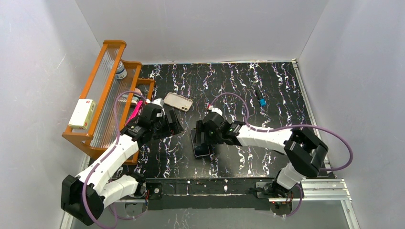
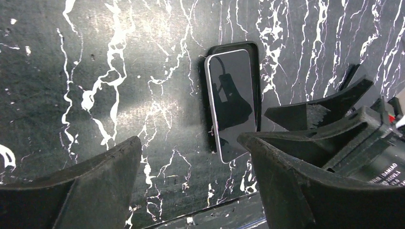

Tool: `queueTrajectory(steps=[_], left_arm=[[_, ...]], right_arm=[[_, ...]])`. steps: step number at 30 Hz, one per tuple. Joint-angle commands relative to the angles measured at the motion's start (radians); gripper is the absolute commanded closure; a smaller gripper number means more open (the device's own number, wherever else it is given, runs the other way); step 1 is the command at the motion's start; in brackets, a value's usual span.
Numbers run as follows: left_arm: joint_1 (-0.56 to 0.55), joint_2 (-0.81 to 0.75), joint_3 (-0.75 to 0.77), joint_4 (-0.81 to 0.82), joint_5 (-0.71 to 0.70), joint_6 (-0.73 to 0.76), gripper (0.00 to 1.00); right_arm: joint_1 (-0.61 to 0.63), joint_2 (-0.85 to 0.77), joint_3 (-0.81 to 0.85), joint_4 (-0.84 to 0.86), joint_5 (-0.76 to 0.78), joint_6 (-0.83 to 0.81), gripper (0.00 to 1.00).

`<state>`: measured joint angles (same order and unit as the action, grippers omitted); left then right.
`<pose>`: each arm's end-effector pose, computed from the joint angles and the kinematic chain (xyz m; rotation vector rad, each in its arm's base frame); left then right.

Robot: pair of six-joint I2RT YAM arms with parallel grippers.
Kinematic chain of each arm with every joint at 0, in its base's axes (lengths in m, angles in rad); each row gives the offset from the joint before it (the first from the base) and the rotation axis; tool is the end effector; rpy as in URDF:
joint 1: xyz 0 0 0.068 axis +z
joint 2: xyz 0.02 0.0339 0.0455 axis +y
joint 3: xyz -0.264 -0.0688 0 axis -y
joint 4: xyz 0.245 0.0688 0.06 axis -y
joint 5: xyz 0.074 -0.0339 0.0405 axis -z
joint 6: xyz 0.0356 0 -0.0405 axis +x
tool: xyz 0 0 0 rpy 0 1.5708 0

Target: Put the phone into the phone case

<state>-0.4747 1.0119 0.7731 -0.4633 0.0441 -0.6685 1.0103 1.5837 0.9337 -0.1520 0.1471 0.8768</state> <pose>0.1913 -0.1001 0.2669 -0.2040 2.3484 -0.6353 0.1802 0.2773 0.1985 -0.0919 2.4850 0.7066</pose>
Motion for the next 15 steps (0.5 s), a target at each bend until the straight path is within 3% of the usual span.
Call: queueTrajectory(steps=[1,7,15], left_arm=[[0.002,0.023,-0.035,0.034,0.07,-0.006,0.21],[0.001,0.07,-0.125,0.191,0.185,-0.075,0.35],[-0.02,0.16,-0.184,0.338,0.231,-0.134,0.5]], right_arm=[[-0.006,-0.073,0.042,-0.039,0.019,-0.078,0.14],[-0.082,-0.119,-0.035,0.013,-0.063,-0.103,0.32],[-0.201,-0.149,-0.131,0.082,-0.208,-0.125,0.42]])
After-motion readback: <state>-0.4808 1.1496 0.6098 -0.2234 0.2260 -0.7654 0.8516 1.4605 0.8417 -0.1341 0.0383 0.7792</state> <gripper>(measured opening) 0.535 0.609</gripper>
